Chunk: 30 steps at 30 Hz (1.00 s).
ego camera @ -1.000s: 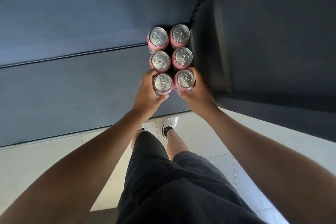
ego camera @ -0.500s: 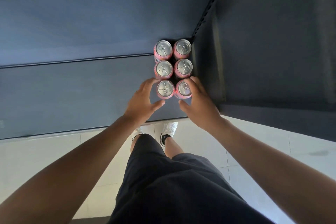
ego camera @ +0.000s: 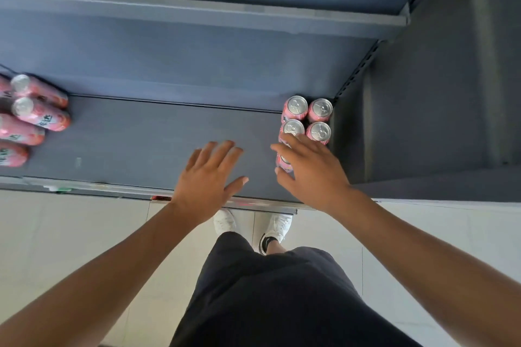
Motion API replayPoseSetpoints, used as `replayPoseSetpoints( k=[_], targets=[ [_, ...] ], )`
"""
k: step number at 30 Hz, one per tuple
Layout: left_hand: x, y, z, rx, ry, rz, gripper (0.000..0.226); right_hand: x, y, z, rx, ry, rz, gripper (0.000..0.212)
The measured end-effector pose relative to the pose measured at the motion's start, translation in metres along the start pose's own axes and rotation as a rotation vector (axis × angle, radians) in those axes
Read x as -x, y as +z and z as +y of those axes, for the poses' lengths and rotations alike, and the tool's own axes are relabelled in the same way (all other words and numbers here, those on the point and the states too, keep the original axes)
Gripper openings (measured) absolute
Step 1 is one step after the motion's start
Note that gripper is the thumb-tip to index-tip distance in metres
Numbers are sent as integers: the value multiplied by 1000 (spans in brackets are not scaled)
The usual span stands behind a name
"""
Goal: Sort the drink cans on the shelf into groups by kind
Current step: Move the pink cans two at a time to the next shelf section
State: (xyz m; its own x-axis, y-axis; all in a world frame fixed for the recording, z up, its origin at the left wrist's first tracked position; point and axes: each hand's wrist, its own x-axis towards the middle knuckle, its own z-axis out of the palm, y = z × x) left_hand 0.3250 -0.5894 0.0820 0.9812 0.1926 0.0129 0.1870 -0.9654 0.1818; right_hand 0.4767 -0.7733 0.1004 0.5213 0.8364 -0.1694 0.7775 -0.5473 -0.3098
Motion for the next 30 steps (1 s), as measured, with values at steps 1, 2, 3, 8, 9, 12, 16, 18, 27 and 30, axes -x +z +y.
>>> replayPoseSetpoints(
  k=[1,2,3,8,9,12,16,18,27,30],
  targets=[
    [6,-6,-3,-12,-16,2,50,-1,-2,-7,12,-20,1,44],
    [13,-11,-6,-19,-31,9,50,-2,-3,-15,21,-41,10,43],
    [19,-17,-10,-23,-48,16,50,-3,-5,-24,29,-59,21,43],
    [58,-38,-37,-51,-125,61,51,-11,-10,-77,50,-120,5,43],
    [68,-41,-44,-52,-138,70,51,-13,-11,-90,58,-132,-7,44],
    [99,-52,-69,-51,-186,92,50,-19,-9,-133,71,-153,-63,47],
    [149,-70,-105,-35,-264,89,52,-18,-3,-203,103,-167,-49,47],
    [178,-79,-122,-30,-296,104,53,-17,2,-241,107,-170,-58,47],
    [290,-110,-201,-81,-463,165,48,-32,34,-396,131,-276,-72,47],
    [313,-117,-220,-91,-506,213,48,-43,38,-423,127,-308,-83,46]
  ],
)
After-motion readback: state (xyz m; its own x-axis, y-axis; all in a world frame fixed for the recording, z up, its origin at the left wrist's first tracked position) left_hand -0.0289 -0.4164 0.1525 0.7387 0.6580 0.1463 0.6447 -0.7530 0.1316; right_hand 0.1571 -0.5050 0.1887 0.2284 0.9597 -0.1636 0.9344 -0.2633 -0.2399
